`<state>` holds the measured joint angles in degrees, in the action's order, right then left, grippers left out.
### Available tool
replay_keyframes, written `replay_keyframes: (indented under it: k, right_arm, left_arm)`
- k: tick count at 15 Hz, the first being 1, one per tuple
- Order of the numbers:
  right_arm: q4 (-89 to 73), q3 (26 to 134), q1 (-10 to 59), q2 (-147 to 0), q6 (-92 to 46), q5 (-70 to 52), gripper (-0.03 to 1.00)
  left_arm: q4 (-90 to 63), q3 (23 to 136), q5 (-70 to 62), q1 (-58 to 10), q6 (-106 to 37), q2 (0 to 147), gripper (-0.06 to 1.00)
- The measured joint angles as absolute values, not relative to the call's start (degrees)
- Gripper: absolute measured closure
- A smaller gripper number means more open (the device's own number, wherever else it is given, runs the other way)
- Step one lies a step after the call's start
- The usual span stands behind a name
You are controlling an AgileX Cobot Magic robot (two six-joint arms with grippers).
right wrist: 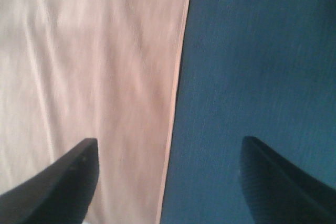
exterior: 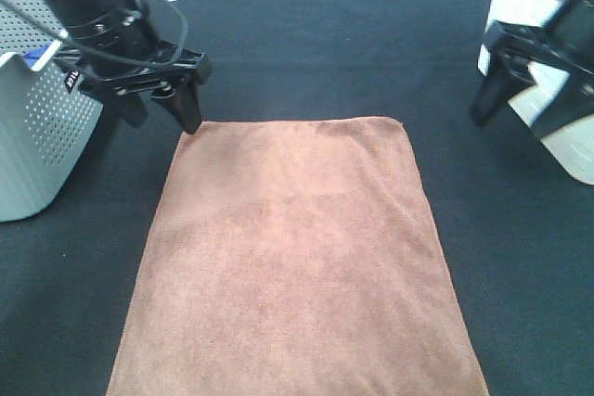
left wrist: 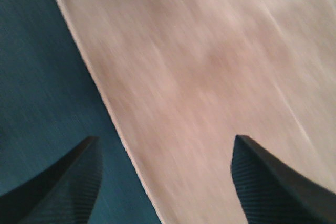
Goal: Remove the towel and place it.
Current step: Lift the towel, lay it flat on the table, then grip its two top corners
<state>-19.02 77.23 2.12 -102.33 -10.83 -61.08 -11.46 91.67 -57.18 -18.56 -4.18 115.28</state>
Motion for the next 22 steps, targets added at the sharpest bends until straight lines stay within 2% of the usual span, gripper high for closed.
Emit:
replay_keyframes:
  k: [6, 8, 11, 14, 22]
  right_arm:
    - [-19.1, 93.2, 2.1, -118.9, -11.1, -58.0, 0.24]
    - [-14.0, 97.5, 2.4, -123.5, -7.0, -59.0, 0.22]
    - [-2.9, 98.1, 5.3, -126.1, 1.1, -55.3, 0.21]
    - [-8.7, 99.5, 8.8, -128.5, -2.8, -50.5, 0.21]
    - [-14.4, 112.1, 8.7, -140.6, -6.1, -54.3, 0.21]
  left_arm:
    - [-11.2, 101.1, -56.9, -13.3, -4.8, 127.2, 0.28]
    - [-10.7, 101.1, -56.4, -13.3, -3.7, 127.5, 0.28]
    - [-11.6, 101.3, -54.1, -12.9, -1.5, 128.3, 0.28]
    - [-14.6, 102.2, -52.8, -10.5, -2.8, 131.5, 0.28]
    - [-18.2, 113.0, -54.3, -9.5, -7.2, 141.3, 0.22]
